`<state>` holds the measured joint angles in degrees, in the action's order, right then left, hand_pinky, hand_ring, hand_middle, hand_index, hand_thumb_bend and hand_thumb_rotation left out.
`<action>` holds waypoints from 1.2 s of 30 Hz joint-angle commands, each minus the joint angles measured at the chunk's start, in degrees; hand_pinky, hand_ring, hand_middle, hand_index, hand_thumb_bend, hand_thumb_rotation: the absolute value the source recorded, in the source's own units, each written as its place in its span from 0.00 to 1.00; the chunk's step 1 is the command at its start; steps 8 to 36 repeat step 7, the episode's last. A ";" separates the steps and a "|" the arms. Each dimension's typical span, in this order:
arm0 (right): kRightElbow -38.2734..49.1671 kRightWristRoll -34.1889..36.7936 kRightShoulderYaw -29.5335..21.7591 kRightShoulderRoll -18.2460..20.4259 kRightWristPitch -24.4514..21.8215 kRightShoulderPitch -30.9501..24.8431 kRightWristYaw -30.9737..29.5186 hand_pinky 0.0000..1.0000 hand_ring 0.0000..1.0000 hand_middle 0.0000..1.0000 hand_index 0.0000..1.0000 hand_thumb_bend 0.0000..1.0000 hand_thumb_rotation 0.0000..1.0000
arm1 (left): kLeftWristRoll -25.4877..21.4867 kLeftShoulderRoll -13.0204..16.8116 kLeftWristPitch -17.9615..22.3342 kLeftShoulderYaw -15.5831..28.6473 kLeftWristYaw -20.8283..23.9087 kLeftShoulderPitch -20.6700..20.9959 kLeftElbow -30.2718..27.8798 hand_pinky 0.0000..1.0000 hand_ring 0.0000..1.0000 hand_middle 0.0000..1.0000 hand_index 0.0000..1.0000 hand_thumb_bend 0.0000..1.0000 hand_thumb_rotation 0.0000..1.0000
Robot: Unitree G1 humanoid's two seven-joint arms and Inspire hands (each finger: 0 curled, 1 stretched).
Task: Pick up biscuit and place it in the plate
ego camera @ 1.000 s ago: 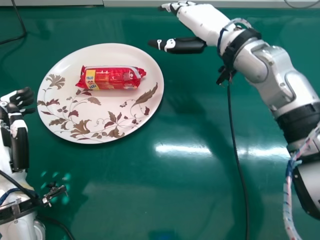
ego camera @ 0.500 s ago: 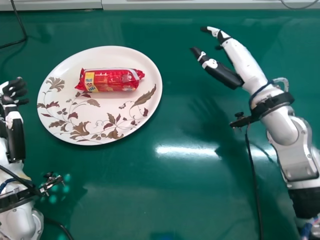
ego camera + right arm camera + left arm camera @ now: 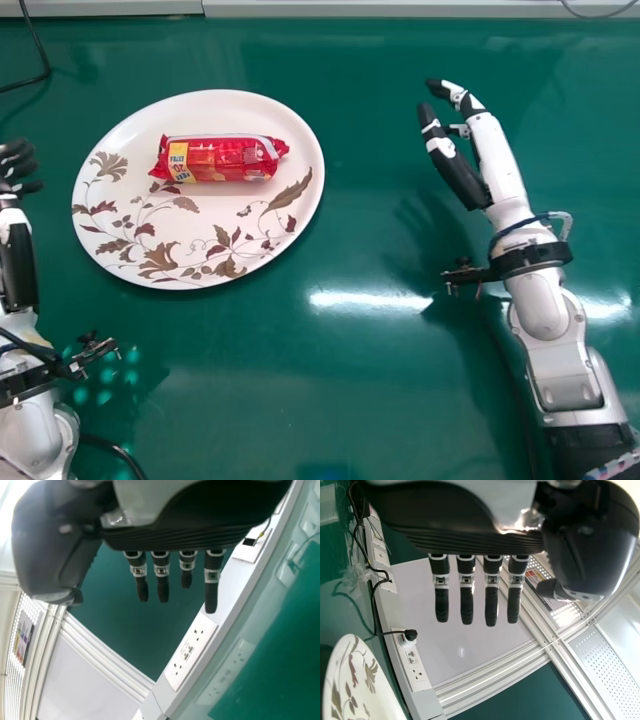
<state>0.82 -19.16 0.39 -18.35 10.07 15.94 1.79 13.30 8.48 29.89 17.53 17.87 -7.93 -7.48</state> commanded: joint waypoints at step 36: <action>0.38 -1.67 1.34 3.76 -0.42 -0.87 3.21 0.71 0.84 0.90 0.91 0.65 0.43 | -2.97 2.03 1.01 1.93 -1.79 -1.51 3.60 0.69 0.75 0.77 0.76 0.20 0.33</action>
